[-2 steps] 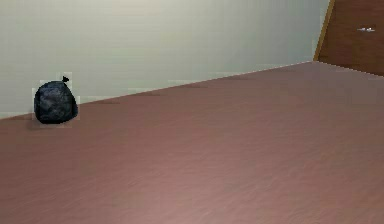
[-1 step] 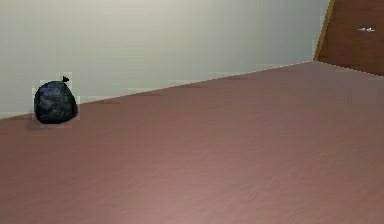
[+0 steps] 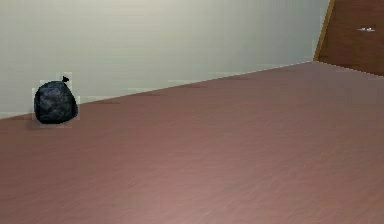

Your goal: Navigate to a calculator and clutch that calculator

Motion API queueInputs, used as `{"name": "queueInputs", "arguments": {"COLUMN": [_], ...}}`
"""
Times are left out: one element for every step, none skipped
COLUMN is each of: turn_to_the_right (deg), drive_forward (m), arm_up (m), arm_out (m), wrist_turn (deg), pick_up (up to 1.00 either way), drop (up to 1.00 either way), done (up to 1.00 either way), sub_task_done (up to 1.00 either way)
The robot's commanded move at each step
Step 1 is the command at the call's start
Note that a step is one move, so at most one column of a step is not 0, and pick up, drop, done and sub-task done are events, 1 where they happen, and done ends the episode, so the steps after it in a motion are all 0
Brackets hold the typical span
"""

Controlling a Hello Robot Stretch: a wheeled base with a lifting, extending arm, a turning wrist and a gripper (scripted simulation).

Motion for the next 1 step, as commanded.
{"name": "queueInputs", "arguments": {"turn_to_the_right": [0.0], "drive_forward": [0.00], "arm_up": [0.00], "arm_out": [0.00], "wrist_turn": [45.0], "pick_up": [0.00], "drop": [0.00], "done": [0.00], "sub_task_done": [0.00]}}
